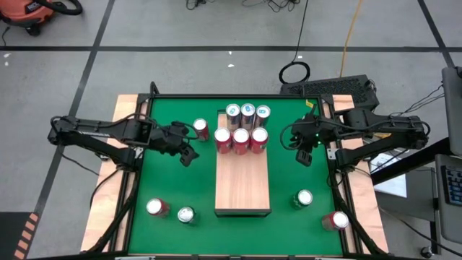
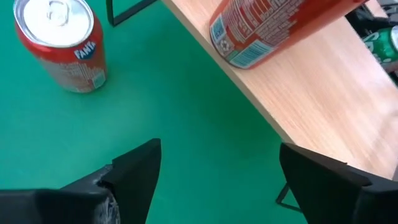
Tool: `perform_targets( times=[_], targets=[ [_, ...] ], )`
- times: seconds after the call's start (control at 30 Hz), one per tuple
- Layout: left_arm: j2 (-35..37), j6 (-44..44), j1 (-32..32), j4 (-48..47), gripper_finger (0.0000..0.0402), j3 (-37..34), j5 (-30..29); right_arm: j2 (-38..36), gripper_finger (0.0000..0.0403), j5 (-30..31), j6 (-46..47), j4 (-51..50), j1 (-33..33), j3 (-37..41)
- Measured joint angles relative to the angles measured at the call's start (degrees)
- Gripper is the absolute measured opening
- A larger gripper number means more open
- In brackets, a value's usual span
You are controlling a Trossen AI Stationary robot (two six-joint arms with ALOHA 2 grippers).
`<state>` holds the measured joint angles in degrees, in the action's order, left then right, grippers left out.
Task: Place canned beverage on shelf
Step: Put the orange soda can on the shelf
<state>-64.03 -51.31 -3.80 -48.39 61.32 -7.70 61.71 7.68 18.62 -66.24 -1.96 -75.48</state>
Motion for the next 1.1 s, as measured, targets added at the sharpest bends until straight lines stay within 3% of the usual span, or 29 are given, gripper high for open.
perform_targets(
  times=[0.17, 0.47, 0.77, 1.1],
  targets=[
    [0.0, -0.8, -0.3, 0.0, 0.0329, 0.0, 0.0, 0.0, 0.0093, -1.8, 4.8, -0.6, 0.0, 0.0],
    [-0.1, -2.3, -0.3, -4.3, 0.0329, 0.0, -0.2, 0.3, 0.0086, -19.6, 23.0, -6.4, -1.6, 0.0],
    [-0.1, -2.0, -1.1, -6.7, 0.0329, 0.0, 0.4, 0.0, 0.0047, -23.2, 42.1, -6.4, -13.5, 0.0],
    [-0.1, -3.9, -1.9, -5.1, 0.0329, 0.0, 2.6, 0.0, 0.0045, -22.9, 55.9, -4.3, -27.4, 0.0]
  ],
)
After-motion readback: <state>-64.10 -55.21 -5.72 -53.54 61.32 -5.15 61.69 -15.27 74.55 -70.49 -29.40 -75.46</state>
